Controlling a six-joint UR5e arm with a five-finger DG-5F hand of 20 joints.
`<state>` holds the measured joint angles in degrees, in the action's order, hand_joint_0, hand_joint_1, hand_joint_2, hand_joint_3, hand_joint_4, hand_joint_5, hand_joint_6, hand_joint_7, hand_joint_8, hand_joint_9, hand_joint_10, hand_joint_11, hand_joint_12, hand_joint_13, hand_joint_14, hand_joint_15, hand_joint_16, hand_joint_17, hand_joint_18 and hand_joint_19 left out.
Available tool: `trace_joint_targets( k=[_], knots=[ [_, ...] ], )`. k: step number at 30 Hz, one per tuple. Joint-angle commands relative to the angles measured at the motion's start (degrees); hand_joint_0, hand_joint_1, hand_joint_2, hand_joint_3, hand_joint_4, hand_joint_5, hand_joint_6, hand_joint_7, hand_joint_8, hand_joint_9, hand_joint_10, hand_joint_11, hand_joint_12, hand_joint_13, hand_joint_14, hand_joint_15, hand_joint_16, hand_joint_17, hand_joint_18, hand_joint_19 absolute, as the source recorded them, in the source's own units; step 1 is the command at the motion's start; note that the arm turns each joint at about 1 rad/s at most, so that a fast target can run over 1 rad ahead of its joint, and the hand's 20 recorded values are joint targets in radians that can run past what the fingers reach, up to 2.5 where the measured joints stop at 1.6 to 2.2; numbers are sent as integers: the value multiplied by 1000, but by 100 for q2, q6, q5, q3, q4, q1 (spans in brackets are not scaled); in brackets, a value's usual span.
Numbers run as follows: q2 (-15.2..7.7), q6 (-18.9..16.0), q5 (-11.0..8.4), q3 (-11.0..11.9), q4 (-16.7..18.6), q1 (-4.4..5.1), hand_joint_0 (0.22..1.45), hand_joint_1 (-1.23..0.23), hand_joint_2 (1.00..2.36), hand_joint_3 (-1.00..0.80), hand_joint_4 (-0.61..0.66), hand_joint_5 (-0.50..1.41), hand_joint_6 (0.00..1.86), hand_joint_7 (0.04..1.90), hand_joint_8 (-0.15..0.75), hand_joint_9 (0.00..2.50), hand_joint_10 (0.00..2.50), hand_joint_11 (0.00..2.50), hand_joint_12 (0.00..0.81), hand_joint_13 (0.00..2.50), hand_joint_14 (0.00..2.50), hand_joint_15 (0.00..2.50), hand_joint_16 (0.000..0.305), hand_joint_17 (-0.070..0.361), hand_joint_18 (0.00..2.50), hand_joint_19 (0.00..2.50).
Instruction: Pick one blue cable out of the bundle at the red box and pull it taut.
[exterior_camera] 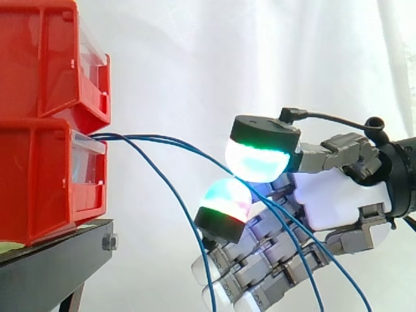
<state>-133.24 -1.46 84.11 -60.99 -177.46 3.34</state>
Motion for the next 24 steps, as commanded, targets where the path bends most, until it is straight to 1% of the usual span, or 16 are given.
trace_joint_targets(
  k=[1,4,6,8,10,12,15,18,20,23,24],
  knots=[
    [0,14,0,-1,1,0,610,-743,1013,-295,129,-161,935,1006,359,644,10,409,362,531,10,243,57,128,500,257],
    [0,5,0,-1,-8,0,621,-759,1015,-244,118,-160,941,1021,362,650,8,410,363,535,11,240,57,128,506,260],
    [0,5,0,-1,-8,0,641,-782,1014,-256,101,-161,941,1029,363,648,8,417,366,536,10,239,57,128,514,258],
    [0,14,0,-1,-8,0,674,-826,1011,-322,69,-167,947,977,355,628,10,414,369,535,9,230,57,128,518,229],
    [0,5,0,-1,-8,0,721,-899,1006,-421,57,-173,947,978,350,607,8,414,369,532,9,220,57,128,528,207],
    [0,-3,0,-1,1,0,744,-923,1000,-500,79,-176,945,980,350,598,8,409,370,529,9,212,57,128,542,178],
    [0,-3,0,-1,-8,0,745,-928,1000,-500,103,-176,943,962,352,593,8,408,371,528,8,204,57,128,550,168],
    [0,14,0,-1,1,0,666,-931,1000,-500,129,-174,941,935,347,578,10,412,369,518,9,215,57,128,542,184],
    [0,14,0,-1,1,0,613,-927,1000,-500,136,-174,939,950,352,578,8,414,369,505,9,219,57,128,528,205],
    [0,23,0,-1,1,0,531,-874,1000,-500,152,-173,935,938,368,585,8,420,375,502,9,233,60,134,518,229],
    [0,23,0,-1,1,0,491,-812,1000,-500,159,-170,934,928,384,603,9,415,384,501,9,230,63,141,522,239]
  ],
)
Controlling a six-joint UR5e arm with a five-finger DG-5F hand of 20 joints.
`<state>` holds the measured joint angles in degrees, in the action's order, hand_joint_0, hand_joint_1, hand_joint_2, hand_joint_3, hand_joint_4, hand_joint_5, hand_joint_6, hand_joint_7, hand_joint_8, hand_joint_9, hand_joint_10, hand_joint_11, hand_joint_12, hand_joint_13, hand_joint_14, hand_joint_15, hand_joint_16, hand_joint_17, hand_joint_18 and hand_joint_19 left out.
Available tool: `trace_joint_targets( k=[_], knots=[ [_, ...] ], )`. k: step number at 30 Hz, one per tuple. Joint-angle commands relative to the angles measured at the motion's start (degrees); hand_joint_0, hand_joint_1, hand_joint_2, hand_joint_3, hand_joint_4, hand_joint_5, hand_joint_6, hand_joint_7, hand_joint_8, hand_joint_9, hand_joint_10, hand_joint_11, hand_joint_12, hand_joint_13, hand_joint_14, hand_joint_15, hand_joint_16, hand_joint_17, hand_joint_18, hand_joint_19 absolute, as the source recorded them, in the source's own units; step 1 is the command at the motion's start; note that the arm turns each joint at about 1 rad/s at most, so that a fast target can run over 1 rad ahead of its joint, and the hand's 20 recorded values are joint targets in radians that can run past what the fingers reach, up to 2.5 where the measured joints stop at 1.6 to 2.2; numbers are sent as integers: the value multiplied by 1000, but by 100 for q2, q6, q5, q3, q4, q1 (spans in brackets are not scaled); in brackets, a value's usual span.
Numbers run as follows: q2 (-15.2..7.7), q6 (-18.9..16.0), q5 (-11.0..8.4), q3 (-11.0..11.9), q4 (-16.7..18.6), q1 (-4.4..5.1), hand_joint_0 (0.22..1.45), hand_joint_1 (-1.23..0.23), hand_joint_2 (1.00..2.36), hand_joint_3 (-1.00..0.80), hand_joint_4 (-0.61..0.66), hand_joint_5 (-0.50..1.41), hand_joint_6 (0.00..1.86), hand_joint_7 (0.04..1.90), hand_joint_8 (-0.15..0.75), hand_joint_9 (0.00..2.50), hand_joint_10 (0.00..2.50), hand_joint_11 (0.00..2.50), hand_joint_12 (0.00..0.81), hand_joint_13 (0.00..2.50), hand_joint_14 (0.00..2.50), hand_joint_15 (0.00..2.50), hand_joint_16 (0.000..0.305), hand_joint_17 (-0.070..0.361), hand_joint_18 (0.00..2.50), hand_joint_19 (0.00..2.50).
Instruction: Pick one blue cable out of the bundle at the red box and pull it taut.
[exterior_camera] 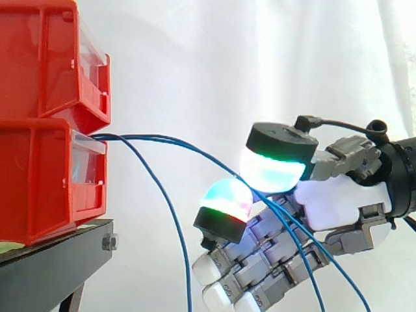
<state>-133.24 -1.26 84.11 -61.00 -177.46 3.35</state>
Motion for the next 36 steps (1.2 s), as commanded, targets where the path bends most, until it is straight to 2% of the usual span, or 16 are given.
trace_joint_targets(
  k=[1,3,6,8,10,16,19,22,31,36],
  knots=[
    [0,12,0,0,0,-1,466,-758,1000,-500,161,-165,931,926,403,666,7,430,387,509,8,220,65,145,529,261],
    [0,12,0,0,0,-1,450,-675,1000,-500,161,-160,926,929,414,726,10,435,382,518,8,221,66,149,539,275],
    [0,12,0,0,0,8,481,-647,1000,-500,149,-154,917,967,411,774,8,447,362,521,8,216,63,142,527,300],
    [0,12,0,0,0,-1,532,-662,1000,-500,140,-152,914,1004,393,772,9,445,345,513,8,214,59,132,510,311],
    [0,12,0,0,0,8,583,-710,1006,-415,138,-153,915,1033,387,772,9,444,333,515,10,219,57,127,510,317],
    [0,3,0,0,0,8,620,-769,1014,-269,115,-155,918,1102,382,774,12,466,335,535,9,218,56,125,539,311],
    [0,-6,0,0,0,8,636,-784,1016,-254,82,-157,928,1080,380,770,10,469,337,543,9,223,56,125,551,308],
    [0,-6,0,0,0,-1,675,-821,1013,-294,34,-167,948,987,369,732,11,476,344,548,9,217,55,125,564,281],
    [0,3,0,0,-17,8,774,-911,1000,-500,2,-179,951,1013,357,683,9,468,350,552,8,202,55,123,596,216],
    [0,-23,0,0,-8,17,790,-927,1000,-500,17,-183,953,990,350,656,11,457,354,558,8,200,54,122,607,173]
  ],
)
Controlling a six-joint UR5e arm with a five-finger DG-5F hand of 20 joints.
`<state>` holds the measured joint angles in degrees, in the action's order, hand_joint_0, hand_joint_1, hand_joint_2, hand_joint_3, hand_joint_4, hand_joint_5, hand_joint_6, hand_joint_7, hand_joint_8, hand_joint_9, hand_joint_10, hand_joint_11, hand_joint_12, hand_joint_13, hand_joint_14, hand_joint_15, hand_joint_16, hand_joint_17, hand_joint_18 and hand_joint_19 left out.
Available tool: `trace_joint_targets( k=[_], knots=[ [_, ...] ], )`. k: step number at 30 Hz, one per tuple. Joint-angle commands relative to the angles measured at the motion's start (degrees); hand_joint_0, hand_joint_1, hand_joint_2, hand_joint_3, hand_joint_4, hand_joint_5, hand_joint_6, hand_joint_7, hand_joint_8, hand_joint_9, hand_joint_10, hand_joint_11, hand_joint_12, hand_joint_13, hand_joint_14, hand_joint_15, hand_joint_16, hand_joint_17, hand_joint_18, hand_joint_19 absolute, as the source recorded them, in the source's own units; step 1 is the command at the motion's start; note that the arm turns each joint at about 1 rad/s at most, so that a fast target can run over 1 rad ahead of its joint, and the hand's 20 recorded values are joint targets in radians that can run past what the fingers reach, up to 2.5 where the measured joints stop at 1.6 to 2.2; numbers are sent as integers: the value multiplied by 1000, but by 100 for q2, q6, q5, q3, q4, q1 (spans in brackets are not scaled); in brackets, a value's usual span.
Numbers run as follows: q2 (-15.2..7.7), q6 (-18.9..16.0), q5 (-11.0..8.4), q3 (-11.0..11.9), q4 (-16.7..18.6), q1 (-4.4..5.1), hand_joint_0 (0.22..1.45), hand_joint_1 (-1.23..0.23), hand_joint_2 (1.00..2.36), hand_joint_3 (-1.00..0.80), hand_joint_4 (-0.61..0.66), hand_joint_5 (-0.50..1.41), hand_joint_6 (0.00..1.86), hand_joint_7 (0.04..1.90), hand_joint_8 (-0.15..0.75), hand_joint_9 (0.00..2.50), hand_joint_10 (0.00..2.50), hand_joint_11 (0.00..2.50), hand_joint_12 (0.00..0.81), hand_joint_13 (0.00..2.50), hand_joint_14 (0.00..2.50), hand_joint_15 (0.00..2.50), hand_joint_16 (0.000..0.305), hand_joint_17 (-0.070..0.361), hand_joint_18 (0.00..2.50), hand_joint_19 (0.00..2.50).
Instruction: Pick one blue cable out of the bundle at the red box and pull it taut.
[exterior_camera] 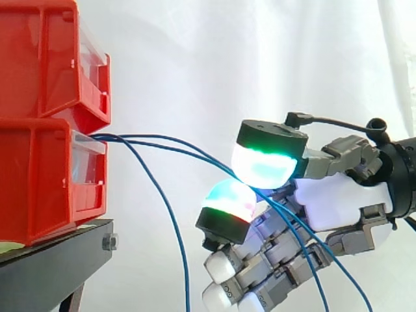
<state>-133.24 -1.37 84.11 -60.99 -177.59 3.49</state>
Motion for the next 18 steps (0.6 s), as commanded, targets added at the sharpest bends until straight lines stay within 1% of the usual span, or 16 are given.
trace_joint_targets(
  k=[1,5,6,7,8,9,11,13,15,17,18],
  knots=[
    [0,-13,0,-1,5,3,789,-926,1000,-500,29,-184,952,977,347,651,9,445,354,557,8,202,54,122,606,165],
    [0,-13,0,8,5,3,740,-941,1000,-500,60,-183,952,926,343,646,9,449,353,555,10,206,54,121,601,172],
    [0,-13,0,8,5,3,659,-940,1000,-500,71,-183,951,920,345,644,9,462,351,544,9,215,54,121,597,196],
    [0,-13,0,-1,5,3,619,-941,1000,-500,80,-183,948,928,346,645,9,458,350,543,9,226,54,121,585,214],
    [0,-13,0,-1,5,3,608,-933,1000,-500,84,-182,946,939,346,646,9,453,351,543,9,225,54,121,581,222],
    [0,-22,0,8,5,3,553,-899,1000,-500,95,-180,944,933,356,653,9,461,355,543,11,233,56,126,579,244],
    [0,-22,0,-1,5,3,508,-858,1000,-500,103,-174,940,934,372,669,10,461,361,542,9,233,58,131,590,255],
    [0,-22,0,8,5,3,484,-772,1000,-500,94,-164,933,937,389,704,8,456,364,548,9,232,60,135,595,277],
    [0,-22,0,8,5,3,484,-741,1000,-500,94,-160,928,951,392,719,8,457,363,550,9,230,60,135,595,285],
    [0,-30,9,-1,5,3,504,-718,1000,-500,86,-159,925,966,392,729,8,454,354,552,9,245,58,131,584,298],
    [0,-30,0,8,5,3,543,-707,1000,-500,84,-159,922,985,382,729,9,449,346,554,10,248,56,126,569,308]
  ],
)
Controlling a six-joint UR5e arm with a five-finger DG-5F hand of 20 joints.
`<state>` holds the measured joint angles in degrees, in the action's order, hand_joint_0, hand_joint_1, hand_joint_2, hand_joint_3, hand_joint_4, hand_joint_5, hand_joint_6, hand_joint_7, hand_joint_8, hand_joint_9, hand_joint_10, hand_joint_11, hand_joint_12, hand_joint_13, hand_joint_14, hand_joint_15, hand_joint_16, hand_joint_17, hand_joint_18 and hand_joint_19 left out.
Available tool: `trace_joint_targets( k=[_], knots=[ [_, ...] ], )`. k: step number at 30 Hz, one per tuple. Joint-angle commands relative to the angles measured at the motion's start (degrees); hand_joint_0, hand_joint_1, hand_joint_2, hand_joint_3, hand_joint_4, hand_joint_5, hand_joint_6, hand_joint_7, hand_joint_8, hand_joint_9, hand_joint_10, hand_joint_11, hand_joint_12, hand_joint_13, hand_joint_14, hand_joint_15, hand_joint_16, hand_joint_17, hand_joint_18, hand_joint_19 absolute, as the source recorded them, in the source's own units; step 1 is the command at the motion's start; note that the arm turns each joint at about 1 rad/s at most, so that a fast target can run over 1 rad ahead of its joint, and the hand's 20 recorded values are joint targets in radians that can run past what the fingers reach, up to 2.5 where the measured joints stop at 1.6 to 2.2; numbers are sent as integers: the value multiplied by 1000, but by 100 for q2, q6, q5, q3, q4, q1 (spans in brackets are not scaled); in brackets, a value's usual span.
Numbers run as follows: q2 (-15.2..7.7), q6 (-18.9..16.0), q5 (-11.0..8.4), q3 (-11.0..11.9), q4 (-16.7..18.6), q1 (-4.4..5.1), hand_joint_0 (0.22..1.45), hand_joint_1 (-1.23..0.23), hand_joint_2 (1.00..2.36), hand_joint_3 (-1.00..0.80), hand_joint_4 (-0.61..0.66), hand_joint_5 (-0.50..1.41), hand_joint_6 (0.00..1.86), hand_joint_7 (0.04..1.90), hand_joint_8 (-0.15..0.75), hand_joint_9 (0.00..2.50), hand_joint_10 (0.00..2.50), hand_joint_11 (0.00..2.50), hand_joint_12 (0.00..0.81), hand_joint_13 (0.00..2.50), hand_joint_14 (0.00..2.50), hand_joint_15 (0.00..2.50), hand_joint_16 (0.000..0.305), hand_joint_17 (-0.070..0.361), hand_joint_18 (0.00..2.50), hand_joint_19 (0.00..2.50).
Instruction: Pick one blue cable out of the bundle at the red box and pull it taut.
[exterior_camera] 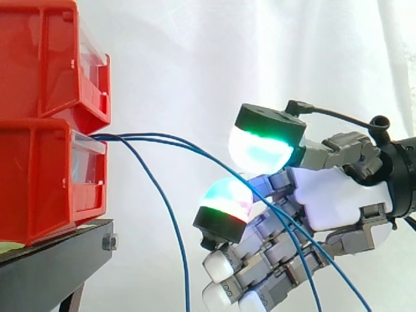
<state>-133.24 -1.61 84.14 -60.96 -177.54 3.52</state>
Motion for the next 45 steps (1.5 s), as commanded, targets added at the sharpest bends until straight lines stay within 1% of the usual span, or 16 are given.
trace_joint_targets(
  k=[1,8,10,14,15,17,19,23,25,28,30,33,35,36,38,45],
  knots=[
    [0,-6,-3,5,0,0,557,-707,1000,-500,81,-157,921,994,380,732,9,441,342,553,10,247,55,125,565,310],
    [0,-6,-3,14,0,0,636,-773,1012,-319,67,-153,926,1067,380,751,11,457,337,581,10,244,54,121,586,314],
    [0,-6,-3,14,0,0,660,-804,1013,-294,31,-154,931,1080,380,752,9,461,336,586,10,251,54,121,595,304],
    [0,3,-3,22,0,0,725,-875,1009,-365,-39,-161,946,1056,366,710,10,469,343,592,10,253,54,121,606,270],
    [0,3,-3,22,0,0,745,-892,1006,-419,-59,-165,947,1035,363,705,9,466,344,589,10,245,54,121,607,252],
    [0,3,-3,22,0,0,769,-917,1001,-492,-35,-170,946,1076,356,682,10,457,345,579,10,235,54,121,609,231],
    [0,12,-3,22,0,0,785,-929,1000,-500,-30,-172,948,1054,352,674,9,452,347,577,9,230,54,121,613,219],
    [0,12,-3,22,18,0,731,-931,1000,-500,36,-174,944,993,347,670,12,447,343,590,11,258,54,121,624,225],
    [9,12,-3,22,18,0,599,-927,1000,-500,73,-167,937,973,358,686,11,461,333,600,13,291,54,121,628,273],
    [0,12,-3,22,18,0,514,-886,1000,-500,103,-159,932,974,378,711,9,453,335,614,12,304,58,130,655,300],
    [0,21,-3,22,18,0,485,-822,1000,-500,109,-153,928,973,392,729,11,453,347,637,12,307,60,134,668,302],
    [0,12,-3,22,0,0,495,-722,1000,-500,111,-143,918,996,400,760,8,450,340,638,12,304,59,133,663,319],
    [0,12,-3,22,0,0,526,-704,1000,-500,105,-141,914,1019,393,762,12,445,334,637,12,309,57,128,648,331],
    [0,12,-3,22,0,0,579,-701,1000,-500,101,-140,913,1043,384,762,9,450,323,634,12,310,54,122,633,340],
    [0,12,-3,22,0,0,613,-727,1000,-500,88,-138,913,1060,384,774,9,457,324,638,12,302,53,120,639,338],
    [0,12,-3,22,18,9,669,-831,1009,-375,71,-142,922,1115,379,769,9,471,326,662,13,312,53,120,662,322]
  ],
)
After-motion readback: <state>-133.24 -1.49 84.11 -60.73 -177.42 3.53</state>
